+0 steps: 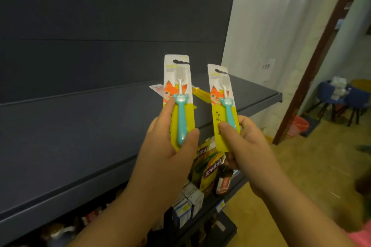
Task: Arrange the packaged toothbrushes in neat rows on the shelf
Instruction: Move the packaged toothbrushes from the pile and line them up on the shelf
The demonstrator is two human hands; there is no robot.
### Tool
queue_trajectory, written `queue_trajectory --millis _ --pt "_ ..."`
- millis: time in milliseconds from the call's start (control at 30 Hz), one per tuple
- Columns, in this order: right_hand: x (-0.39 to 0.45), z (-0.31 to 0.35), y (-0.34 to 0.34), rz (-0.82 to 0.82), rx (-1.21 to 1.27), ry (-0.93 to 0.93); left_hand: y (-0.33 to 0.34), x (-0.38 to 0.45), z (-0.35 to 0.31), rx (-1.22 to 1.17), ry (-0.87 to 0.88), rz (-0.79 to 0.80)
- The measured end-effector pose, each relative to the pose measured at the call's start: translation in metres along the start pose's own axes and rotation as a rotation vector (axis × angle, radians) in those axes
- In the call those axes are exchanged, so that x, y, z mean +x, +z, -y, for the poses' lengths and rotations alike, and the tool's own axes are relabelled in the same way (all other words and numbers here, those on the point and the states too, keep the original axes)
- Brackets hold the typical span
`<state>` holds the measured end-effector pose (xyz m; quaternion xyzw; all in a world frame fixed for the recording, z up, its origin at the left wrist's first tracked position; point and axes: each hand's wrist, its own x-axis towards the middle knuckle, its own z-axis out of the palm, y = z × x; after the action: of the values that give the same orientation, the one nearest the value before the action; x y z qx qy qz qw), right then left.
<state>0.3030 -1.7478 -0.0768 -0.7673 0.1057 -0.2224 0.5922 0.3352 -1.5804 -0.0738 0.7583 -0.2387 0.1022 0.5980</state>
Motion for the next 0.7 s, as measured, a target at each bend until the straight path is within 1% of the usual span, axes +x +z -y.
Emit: queue_trajectory --millis 133,267,400,533,700 --pt "0.039 -0.011 -0.011 0.056 -0.016 0.023 0.02 0.028 0.004 0.034 -0.031 -0.038" --pt "0.095 -0.021 -0.033 0.095 -0.083 -0.035 0.044 0.054 0.01 0.055 -0.076 -0.098" --pt "0.157 -0.024 -0.065 0.169 -0.103 -0.024 0.076 0.082 0.007 0.147 -0.104 -0.093" --pt "0.215 -0.036 -0.089 0.194 -0.373 -0.16 0.114 0.119 -0.001 0.283 -0.104 -0.103" --pt "0.287 -0.054 -0.107 0.265 -0.888 -0.269 0.167 0.177 -0.003 0.564 -0.105 -0.081"
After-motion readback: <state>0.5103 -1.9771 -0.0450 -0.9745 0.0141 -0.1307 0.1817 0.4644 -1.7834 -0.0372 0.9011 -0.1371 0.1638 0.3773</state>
